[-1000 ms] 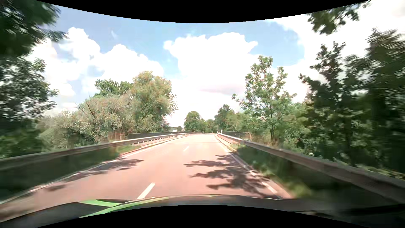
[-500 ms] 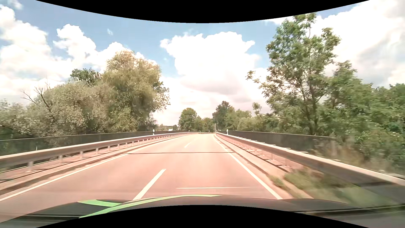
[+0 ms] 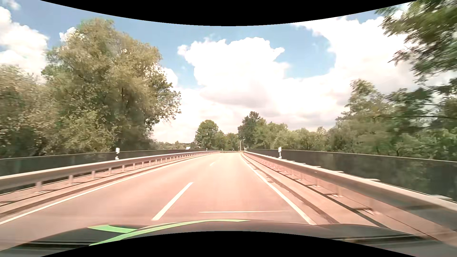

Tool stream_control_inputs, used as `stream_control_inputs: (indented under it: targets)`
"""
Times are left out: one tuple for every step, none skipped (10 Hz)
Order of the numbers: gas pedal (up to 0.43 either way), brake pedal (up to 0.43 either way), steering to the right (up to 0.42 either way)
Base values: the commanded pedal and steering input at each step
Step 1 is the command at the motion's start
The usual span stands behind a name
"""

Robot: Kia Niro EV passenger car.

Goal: Follow the waypoints while adhering to traffic rules and regulations

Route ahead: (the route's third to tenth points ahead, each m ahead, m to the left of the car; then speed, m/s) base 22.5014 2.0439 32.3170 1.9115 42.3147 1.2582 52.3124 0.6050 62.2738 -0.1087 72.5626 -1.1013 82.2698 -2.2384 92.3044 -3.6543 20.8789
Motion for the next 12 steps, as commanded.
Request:
stream_control_inputs:
  targets:
    - [0.13, 0.0, 0.005]
    - [0.13, 0.0, 0.004]
    - [0.13, 0.0, 0.004]
    - [0.13, 0.0, 0.004]
    - [0.13, 0.0, 0.004]
    - [0.13, 0.0, 0.004]
    - [0.13, 0.0, 0.004]
    - [0.13, 0.0, 0.004]
    - [0.13, 0.0, 0.004]
    - [0.13, 0.0, 0.004]
    - [0.13, 0.0, 0.004]
    - [0.118, 0.0, 0.004]
